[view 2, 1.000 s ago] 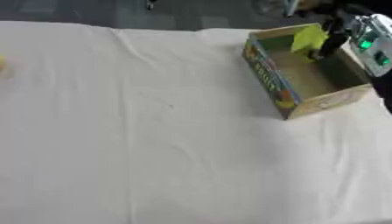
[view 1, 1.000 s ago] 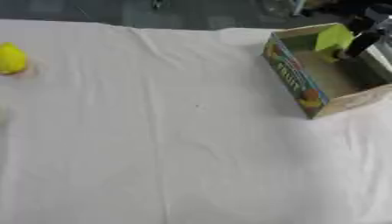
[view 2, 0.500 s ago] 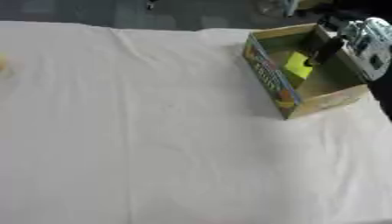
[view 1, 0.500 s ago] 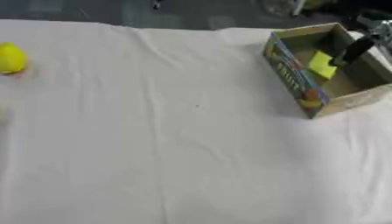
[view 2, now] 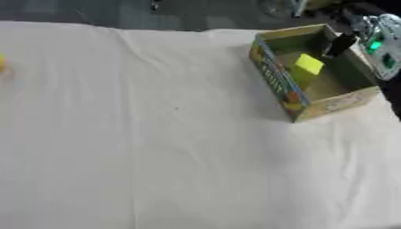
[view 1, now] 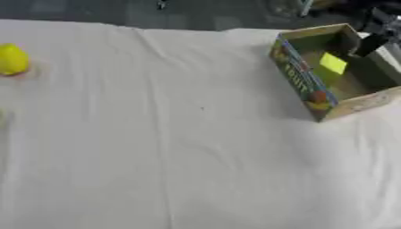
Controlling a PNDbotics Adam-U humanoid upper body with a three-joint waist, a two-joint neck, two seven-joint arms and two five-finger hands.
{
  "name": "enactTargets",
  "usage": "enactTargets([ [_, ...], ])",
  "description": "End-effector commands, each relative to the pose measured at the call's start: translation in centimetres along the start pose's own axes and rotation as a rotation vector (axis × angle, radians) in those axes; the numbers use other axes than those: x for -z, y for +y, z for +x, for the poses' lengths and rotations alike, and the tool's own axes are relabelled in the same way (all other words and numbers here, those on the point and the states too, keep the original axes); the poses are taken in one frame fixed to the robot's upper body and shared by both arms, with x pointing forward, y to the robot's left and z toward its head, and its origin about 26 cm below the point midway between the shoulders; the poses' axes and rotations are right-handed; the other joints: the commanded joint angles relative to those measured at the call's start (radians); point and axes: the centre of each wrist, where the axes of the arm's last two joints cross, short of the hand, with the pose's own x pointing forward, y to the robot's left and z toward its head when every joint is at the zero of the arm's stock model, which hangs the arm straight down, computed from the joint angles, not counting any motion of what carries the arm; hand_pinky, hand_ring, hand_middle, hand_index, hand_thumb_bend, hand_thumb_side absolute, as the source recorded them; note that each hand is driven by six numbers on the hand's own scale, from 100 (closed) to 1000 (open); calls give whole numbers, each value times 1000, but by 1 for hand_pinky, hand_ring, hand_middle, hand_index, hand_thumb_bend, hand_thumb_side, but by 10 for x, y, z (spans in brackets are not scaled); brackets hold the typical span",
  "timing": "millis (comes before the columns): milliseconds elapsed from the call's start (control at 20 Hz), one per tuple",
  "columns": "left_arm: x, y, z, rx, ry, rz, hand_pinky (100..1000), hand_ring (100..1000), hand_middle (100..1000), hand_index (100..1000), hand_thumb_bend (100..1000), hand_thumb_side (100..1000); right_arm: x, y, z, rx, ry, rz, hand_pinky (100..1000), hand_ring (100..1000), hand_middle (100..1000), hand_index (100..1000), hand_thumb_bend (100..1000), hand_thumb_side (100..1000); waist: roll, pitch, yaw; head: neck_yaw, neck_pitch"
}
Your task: Pick up the objects with one hand, pass them to the other hand, and then place them into the box on the other side of the table.
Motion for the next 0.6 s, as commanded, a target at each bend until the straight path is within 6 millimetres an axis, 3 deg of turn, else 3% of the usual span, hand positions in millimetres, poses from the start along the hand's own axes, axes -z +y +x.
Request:
enactTargets([
  [50, 9, 11, 3, 18, -29, 37, 546, 680, 775, 835, 488, 441, -13, -39, 28, 272, -89, -224, 881, 873, 791, 812, 100, 580, 15, -17, 0, 15, -5],
  [100, 9, 11, 4, 18, -32, 39, 547, 680, 775, 835, 488, 441, -19, -43, 37, 372, -140, -272, 874, 874, 792, 808, 100, 625, 15, -17, 0, 17, -4],
  [250, 11, 12, 5, 20, -37, 44, 547, 680, 774, 834, 489, 440, -36, -48, 63, 617, -305, -384, 860, 883, 799, 804, 100, 614, 15, -18, 3, 16, -4],
  [500, 15, 14, 7, 20, -43, 51, 549, 682, 772, 833, 495, 438, -71, -46, 104, 871, -553, -377, 852, 878, 793, 798, 100, 450, 16, -18, 9, 31, 0],
  [600, 16, 14, 8, 20, -45, 53, 550, 682, 771, 833, 497, 438, -83, -46, 118, 917, -628, -353, 850, 874, 790, 797, 100, 432, 17, -19, 11, 38, 2],
])
